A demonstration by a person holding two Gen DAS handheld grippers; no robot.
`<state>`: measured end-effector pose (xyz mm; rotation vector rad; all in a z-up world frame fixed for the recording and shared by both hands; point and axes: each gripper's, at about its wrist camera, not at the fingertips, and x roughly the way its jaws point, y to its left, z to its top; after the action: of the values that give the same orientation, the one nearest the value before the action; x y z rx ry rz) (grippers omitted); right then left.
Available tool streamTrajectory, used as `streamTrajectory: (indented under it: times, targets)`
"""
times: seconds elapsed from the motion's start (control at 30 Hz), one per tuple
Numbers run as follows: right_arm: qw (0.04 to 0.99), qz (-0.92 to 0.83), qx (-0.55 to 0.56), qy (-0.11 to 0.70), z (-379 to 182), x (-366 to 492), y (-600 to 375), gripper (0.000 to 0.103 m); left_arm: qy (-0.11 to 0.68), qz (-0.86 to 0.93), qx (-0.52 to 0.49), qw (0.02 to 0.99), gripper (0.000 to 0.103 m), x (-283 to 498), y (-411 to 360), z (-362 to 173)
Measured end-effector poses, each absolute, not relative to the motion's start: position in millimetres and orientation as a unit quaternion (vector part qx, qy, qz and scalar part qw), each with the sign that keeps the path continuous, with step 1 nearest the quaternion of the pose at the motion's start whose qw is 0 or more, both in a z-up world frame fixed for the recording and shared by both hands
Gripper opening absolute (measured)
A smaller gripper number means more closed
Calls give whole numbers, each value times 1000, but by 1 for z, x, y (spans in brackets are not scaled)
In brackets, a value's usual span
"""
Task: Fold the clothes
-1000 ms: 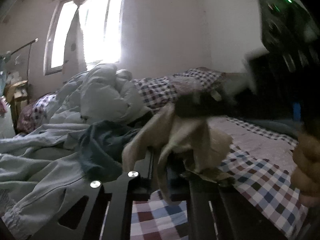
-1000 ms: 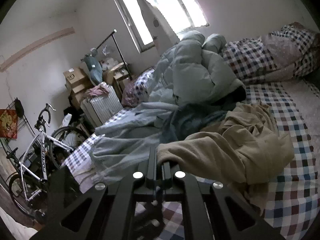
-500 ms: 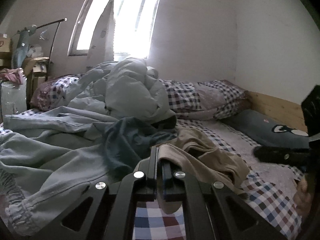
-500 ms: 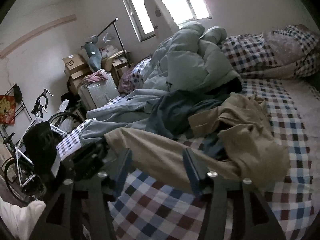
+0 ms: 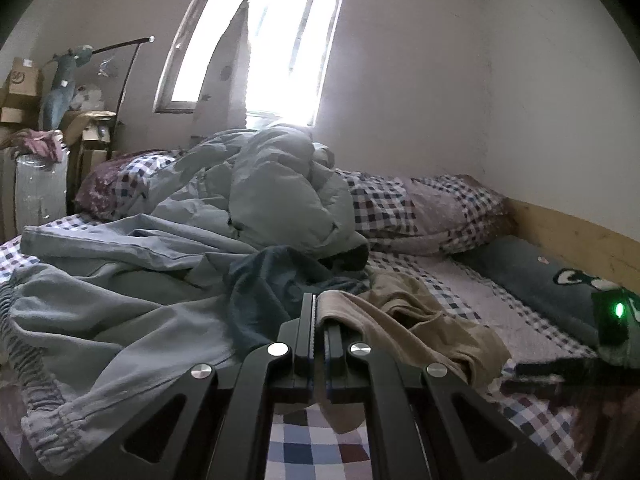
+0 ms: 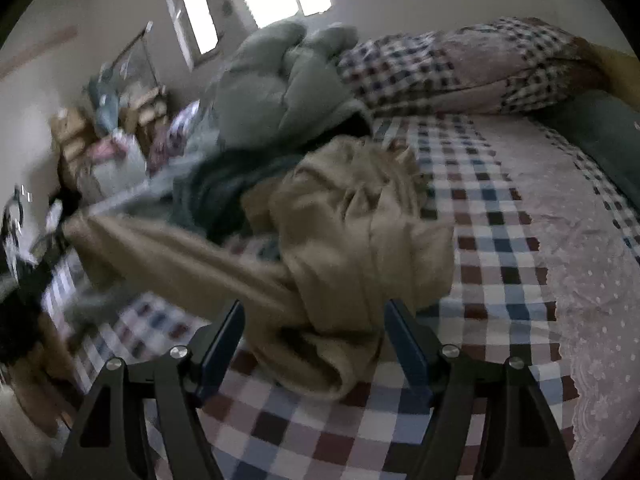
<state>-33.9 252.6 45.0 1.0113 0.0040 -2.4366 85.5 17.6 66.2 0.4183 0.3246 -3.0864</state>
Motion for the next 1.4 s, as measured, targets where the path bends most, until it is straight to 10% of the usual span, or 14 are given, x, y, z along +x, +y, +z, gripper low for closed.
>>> streamTrajectory:
  times: [0.33,0.47,0.6,1.4]
  targets:
    - [197,-884,416,82,-3,-48,228,70,116,-985,124,20,2,89,7,71]
    - [187,-882,425,75,-9,-57,229,33,122,-985,122,28,2,89,1,73]
    - [186,-885,418,86,-6,-55,228,19,141,-982,119,44,2,90,-14,75]
    - [103,-978,180,-33,132,12,285,8,299,-919,44,254,1,147,-142,81]
